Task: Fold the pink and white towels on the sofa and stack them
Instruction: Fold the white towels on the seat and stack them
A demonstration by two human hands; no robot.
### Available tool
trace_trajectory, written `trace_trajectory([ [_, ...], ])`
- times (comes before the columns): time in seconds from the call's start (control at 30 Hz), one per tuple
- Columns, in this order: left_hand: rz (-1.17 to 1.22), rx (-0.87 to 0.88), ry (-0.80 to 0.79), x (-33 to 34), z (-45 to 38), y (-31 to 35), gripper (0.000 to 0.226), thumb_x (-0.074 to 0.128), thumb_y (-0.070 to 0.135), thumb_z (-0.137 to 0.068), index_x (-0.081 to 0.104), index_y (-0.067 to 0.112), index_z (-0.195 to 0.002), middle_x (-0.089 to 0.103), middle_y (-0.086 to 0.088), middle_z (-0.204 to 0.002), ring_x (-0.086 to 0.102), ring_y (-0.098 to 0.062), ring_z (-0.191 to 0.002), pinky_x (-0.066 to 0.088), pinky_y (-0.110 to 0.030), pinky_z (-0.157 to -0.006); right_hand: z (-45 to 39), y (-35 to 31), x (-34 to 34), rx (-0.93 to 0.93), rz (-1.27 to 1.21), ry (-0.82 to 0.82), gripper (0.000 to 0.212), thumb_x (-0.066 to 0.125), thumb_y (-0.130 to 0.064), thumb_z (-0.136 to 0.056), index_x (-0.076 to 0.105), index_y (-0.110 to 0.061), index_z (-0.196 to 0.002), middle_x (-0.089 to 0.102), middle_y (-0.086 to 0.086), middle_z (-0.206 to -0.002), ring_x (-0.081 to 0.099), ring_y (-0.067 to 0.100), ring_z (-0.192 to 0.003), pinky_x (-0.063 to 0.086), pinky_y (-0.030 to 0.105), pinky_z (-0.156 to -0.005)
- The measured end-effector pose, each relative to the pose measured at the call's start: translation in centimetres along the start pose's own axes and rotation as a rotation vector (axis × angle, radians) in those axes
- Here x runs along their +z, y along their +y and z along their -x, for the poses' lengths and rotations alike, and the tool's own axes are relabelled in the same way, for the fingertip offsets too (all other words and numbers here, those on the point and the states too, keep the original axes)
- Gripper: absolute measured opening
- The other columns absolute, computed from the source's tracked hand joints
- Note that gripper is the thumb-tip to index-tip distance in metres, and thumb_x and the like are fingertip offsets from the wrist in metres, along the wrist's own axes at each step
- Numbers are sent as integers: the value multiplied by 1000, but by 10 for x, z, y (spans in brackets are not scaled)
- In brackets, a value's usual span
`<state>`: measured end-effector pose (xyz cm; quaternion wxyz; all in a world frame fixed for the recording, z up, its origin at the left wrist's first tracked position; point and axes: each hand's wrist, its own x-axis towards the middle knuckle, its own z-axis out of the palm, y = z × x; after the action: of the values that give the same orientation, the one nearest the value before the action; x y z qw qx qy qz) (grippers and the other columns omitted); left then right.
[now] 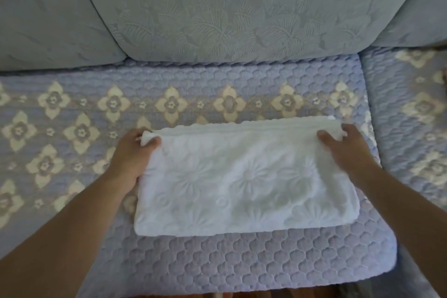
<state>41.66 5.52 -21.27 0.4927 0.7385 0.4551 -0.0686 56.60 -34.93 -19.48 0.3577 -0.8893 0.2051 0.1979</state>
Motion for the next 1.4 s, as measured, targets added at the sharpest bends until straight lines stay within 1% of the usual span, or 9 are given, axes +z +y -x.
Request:
trace_trajectory([
  [0.13,-124,41,201,12,-11,1,22,60,25,-97,62,6,-107,63,-9,-97,61,-32,-93,39,-29,-61,-19,-9,15,-56,140,54,30,57,-36,-97,53,-8,-106,55,12,-97,56,33,-94,37,33,-73],
  [0.3,-599,229,460,26,9,-3,39,55,20,-94,52,4,-130,54,-27,-124,53,-47,-114,44,-54,-92,-13,-17,26,-23,285,131,44,53,-34,-99,45,-8,-134,56,25,-126,53,44,-115,44,48,-93],
  [0.4,-934,718,203,58,57,-3,55,46,38,-100,39,21,-151,35,-19,-154,30,-41,-143,20,-59,-118,31,-31,40,-420,355,506,49,53,-23,-97,43,-5,-141,46,23,-137,44,42,-123,37,52,-104],
  [0.47,-1004,777,15,88,79,-11,58,35,50,-102,29,31,-157,20,-12,-165,12,-38,-152,10,-62,-120,78,-42,70,-695,415,367,52,47,-32,-102,37,-9,-148,34,20,-152,31,39,-141,28,52,-117],
  [0.57,-1035,574,-27,110,72,-29,62,21,62,-101,18,38,-158,5,-8,-168,-2,-38,-154,7,-68,-117,85,-12,109,-656,669,89,64,24,-55,-104,18,-23,-159,8,11,-166,2,35,-153,4,53,-124],
  [0.83,-857,296,115,67,29,-54,60,15,60,-102,11,38,-158,4,-11,-168,4,-39,-153,11,-65,-119,3,34,80,-531,751,24,66,14,-56,-103,7,-24,-160,0,8,-168,-8,23,-154,0,46,-125],
  [1.07,-239,83,117,14,35,-62,66,54,42,-99,24,25,-155,39,-13,-152,42,-30,-136,39,-42,-108,113,-55,113,-600,-171,-222,60,32,-45,-106,14,-25,-160,8,-9,-167,1,5,-153,9,37,-125],
  [1.23,-43,-135,5,5,37,-74,45,67,49,-90,56,18,-119,67,2,-103,66,-23,-94,52,-39,-75,121,-28,176,-413,-78,-306,62,32,-52,-104,15,-30,-159,8,-15,-166,3,-1,-151,13,40,-126],
  [1.4,207,-284,-193,-4,31,-62,41,72,41,-89,67,12,-117,76,-6,-106,73,-30,-95,59,-44,-81,157,-17,158,-411,-312,-285,55,36,-50,-103,21,-40,-155,12,-19,-165,9,-2,-151,18,36,-124],
])
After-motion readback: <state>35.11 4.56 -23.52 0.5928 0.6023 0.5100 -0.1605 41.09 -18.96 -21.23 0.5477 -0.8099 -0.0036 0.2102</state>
